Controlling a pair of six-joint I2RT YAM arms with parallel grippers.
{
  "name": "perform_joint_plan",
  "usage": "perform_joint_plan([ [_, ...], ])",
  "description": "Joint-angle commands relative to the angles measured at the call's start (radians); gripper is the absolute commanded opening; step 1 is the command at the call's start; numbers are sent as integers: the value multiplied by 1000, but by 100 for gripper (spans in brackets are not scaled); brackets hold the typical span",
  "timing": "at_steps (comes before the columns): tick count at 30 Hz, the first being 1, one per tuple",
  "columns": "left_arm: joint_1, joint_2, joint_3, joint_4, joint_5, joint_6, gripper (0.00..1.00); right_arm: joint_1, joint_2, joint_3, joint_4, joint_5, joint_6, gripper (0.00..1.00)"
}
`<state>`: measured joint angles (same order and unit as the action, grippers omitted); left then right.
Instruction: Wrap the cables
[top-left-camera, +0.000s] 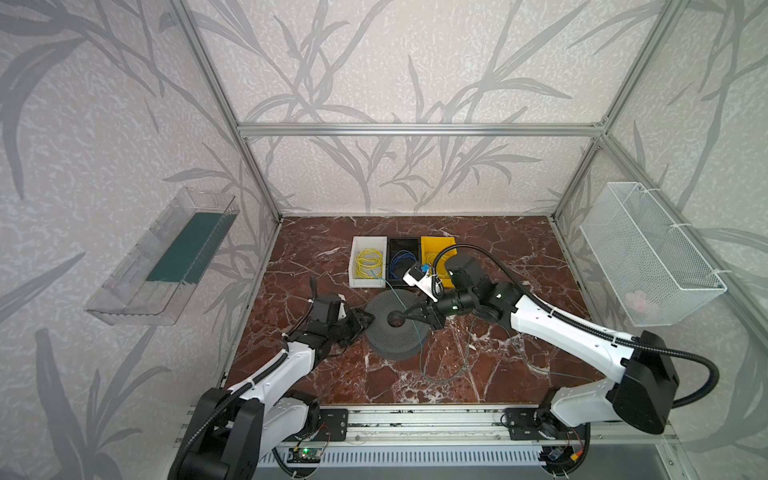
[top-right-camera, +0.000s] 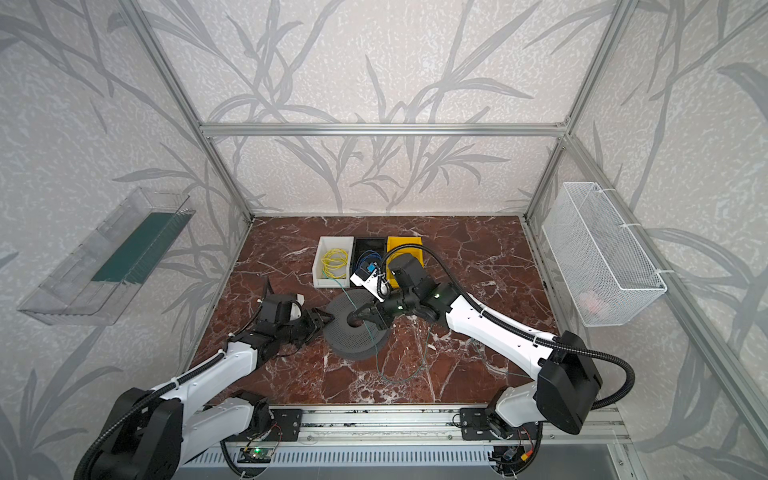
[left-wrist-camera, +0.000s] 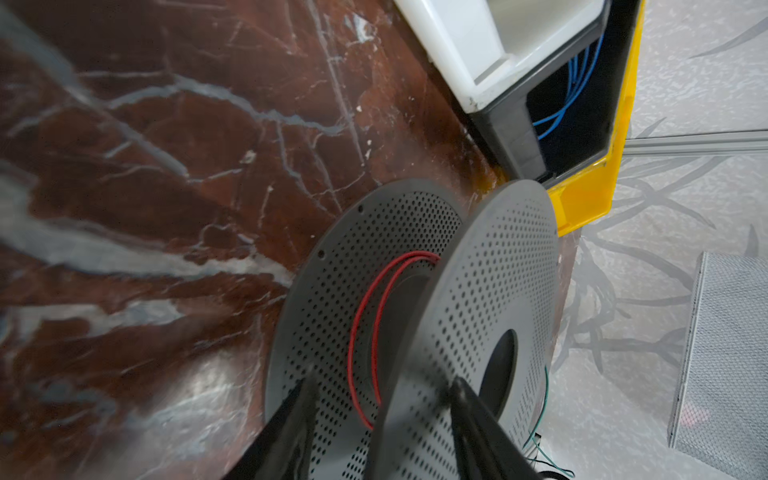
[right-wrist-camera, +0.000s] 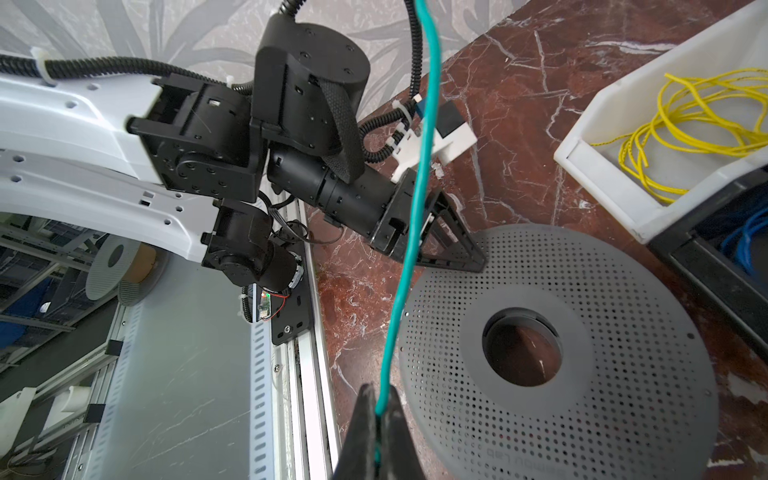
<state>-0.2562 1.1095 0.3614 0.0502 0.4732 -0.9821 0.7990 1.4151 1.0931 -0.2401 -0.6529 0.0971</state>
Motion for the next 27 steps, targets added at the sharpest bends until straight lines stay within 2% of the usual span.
perform_joint_plan([
  [1,-7,23,-28,145,42,-22,50,3,5,20,2,-14,8,0],
  [6,-8,55,-56,194,57,-33,43,4,14,20,20,-17,22,0],
  [9,-8,86,-77,254,71,-52,32,6,25,25,29,-17,28,0],
  [11,-8,108,-85,277,69,-65,18,9,31,33,30,-20,28,0],
  [13,-9,123,-82,270,61,-64,8,9,34,37,32,-19,26,0],
  [17,-12,96,-62,224,58,-63,0,10,27,35,27,-9,22,0],
  [21,-21,-40,41,-26,-5,-9,0,9,-2,20,14,30,16,0],
  [24,-30,-134,215,-306,-101,99,0,9,-34,-8,11,64,17,0],
  [27,-35,-137,413,-548,-197,198,0,6,-73,-32,-3,93,10,0],
])
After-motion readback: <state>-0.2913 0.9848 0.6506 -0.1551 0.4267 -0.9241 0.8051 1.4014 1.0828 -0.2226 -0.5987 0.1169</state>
